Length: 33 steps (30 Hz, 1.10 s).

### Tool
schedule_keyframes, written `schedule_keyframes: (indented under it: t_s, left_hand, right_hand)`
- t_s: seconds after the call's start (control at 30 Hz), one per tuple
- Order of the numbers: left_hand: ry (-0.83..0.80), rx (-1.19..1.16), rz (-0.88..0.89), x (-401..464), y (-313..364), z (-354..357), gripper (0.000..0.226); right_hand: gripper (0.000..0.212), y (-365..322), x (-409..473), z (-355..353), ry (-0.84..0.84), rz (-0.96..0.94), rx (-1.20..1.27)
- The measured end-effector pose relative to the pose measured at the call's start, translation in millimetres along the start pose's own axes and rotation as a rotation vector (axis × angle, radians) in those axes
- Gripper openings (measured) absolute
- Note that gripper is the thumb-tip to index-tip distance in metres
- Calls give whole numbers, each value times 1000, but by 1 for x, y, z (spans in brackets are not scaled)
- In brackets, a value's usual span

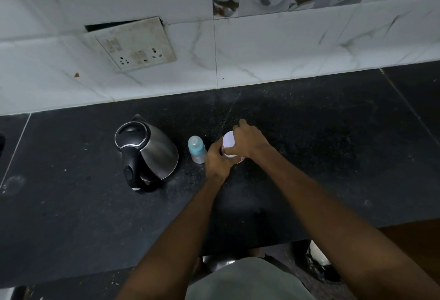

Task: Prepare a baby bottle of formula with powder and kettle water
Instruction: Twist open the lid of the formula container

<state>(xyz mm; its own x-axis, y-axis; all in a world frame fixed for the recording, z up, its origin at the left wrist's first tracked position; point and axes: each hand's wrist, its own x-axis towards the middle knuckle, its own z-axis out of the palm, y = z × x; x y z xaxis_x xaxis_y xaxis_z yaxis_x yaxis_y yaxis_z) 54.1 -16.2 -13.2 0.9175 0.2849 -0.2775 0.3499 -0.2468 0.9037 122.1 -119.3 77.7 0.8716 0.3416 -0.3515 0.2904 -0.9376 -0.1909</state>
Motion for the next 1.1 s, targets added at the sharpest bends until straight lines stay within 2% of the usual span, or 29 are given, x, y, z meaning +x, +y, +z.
schedule_keyframes:
  t_s: [0.23,0.63,0.87,0.93,1.0,1.1]
  left_hand:
    - [50,112,-12,3,14,3,58]
    - [37,150,-9,5,17,-2,71]
    - [25,141,25,3,10,-1,62]
    - [37,142,41,2,9,0,63]
    - [40,149,61,2,9,1,72]
    - [24,144,54,1,6,0,78]
  right_hand:
    - [75,5,3,-4,-19,-73,12]
    - [75,6,5,-16,-82,-173,-55]
    - [56,10,9,-21,-177,-374,-153]
    - [68,13,12,-13,-190,-358,-66]
    - [83,17,13,-5,-193,-279,73]
    - [101,20,11,-7,-188,-136,135]
